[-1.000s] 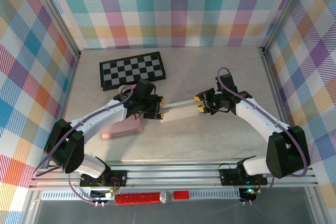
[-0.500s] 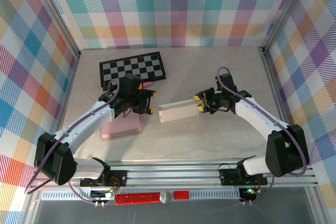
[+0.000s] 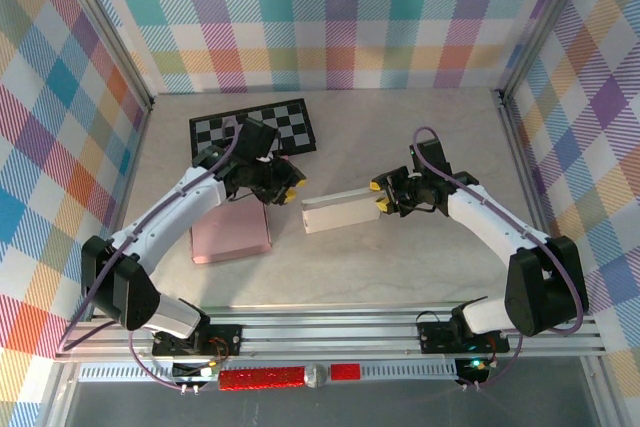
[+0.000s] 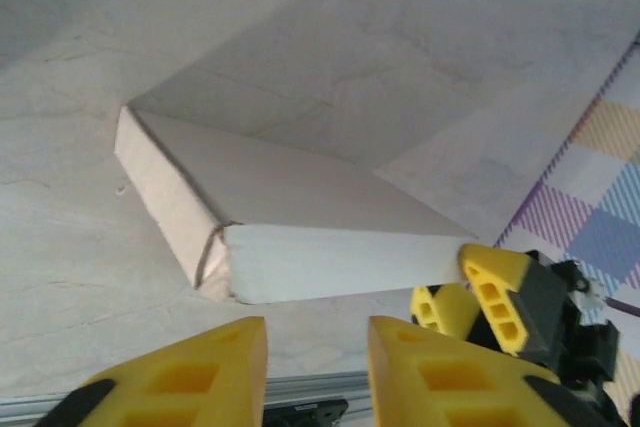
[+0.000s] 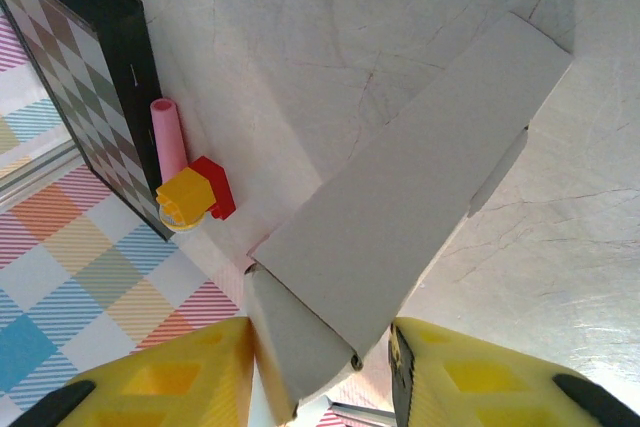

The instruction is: Fold the paper box

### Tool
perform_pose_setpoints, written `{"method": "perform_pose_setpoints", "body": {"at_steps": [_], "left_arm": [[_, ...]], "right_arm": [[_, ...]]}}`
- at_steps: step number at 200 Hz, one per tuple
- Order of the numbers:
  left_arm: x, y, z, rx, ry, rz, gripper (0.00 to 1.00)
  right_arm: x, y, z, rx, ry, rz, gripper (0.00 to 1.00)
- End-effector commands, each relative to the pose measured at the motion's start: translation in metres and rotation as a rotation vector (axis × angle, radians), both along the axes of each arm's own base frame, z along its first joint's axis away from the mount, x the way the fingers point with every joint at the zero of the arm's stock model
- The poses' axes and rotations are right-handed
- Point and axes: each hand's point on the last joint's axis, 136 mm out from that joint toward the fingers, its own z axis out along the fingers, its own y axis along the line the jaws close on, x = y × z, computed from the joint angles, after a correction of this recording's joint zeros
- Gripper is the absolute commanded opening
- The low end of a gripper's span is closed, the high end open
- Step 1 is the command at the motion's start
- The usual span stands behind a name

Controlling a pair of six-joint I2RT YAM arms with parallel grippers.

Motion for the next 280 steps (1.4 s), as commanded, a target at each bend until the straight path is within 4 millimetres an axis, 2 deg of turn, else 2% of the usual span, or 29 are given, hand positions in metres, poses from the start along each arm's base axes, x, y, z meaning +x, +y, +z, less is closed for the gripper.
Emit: {"method": "perform_pose_setpoints", "body": {"at_steps": [1,37,53,118,201,246,267,280], "left_arm": [[-0.014,0.006,-0.020,0.025,0.066,-0.024,0.38],[-0.004,-0.001,-0.022,-0.011,0.050,0.001,0.35],[-0.006,-0.002,-0.028,-0.026,0.057,0.011,0.32],[-0.012,0.001,-0.041,-0.024,0.074,0.015,0.30],[-0.011,0.002,-0.035,-0.031,0.007,-0.007,0.29],[-0.005,-0.002,-0.015,-0.073,-0.059,-0.002,0.30],[-0.006,-0.007,-0.011,-0.091,-0.061,-0.013,0.30],[-0.010,-0.009,-0.015,-0.084,-0.038,-0.030,0.30]], "right_arm": [[-0.003,-0.005,-0.012,-0.035,0.050,-0.015,0.40],[-0.005,-0.006,-0.013,-0.036,0.053,-0.015,0.40],[-0.005,-0.006,-0.013,-0.036,0.054,-0.015,0.40],[-0.005,-0.006,-0.014,-0.036,0.055,-0.014,0.39],[-0.003,-0.005,-0.015,-0.035,0.055,-0.013,0.39],[-0.003,-0.006,-0.015,-0.037,0.057,-0.014,0.39],[-0.003,-0.005,-0.017,-0.037,0.062,-0.013,0.39],[-0.003,-0.005,-0.016,-0.038,0.061,-0.014,0.39]]}}
